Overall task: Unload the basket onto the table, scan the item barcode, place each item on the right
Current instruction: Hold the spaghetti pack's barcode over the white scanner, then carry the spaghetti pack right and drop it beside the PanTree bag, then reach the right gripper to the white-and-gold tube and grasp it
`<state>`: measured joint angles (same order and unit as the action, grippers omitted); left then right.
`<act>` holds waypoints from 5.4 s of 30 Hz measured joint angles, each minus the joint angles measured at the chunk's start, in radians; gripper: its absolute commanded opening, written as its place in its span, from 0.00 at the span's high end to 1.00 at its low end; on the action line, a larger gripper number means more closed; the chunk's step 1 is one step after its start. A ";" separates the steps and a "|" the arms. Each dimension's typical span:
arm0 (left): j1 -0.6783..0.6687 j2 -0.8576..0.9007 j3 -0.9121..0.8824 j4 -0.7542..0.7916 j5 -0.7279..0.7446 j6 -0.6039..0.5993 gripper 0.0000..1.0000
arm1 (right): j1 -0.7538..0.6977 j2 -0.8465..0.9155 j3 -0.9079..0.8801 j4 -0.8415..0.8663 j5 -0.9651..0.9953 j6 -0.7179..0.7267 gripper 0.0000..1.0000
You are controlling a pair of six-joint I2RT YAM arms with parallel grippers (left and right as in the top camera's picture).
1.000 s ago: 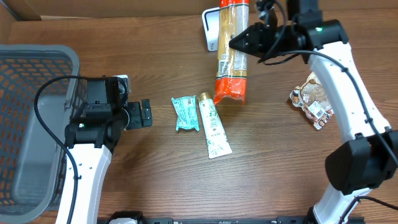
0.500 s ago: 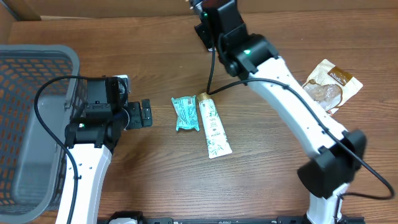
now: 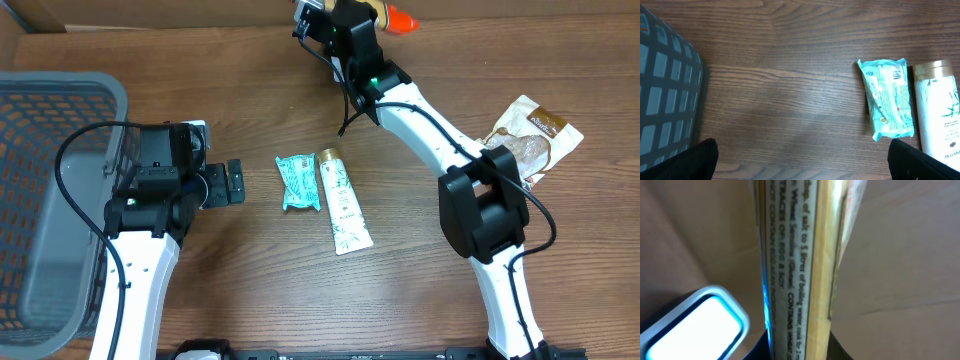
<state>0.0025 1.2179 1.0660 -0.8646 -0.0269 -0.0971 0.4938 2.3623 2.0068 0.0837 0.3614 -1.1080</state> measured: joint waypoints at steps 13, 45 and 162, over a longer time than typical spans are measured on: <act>0.000 0.000 0.000 0.000 0.000 0.000 0.00 | -0.008 0.059 0.001 0.057 -0.110 -0.053 0.96; 0.000 0.000 0.000 0.000 0.000 0.000 0.00 | -0.013 0.082 0.001 -0.026 -0.130 -0.074 0.96; 0.000 0.000 0.000 0.000 0.000 0.000 0.00 | -0.049 -0.243 -0.622 -0.809 -1.081 1.256 0.75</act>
<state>0.0025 1.2179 1.0660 -0.8642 -0.0269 -0.0971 0.4450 2.1193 1.3849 -0.7258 -0.7193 0.1478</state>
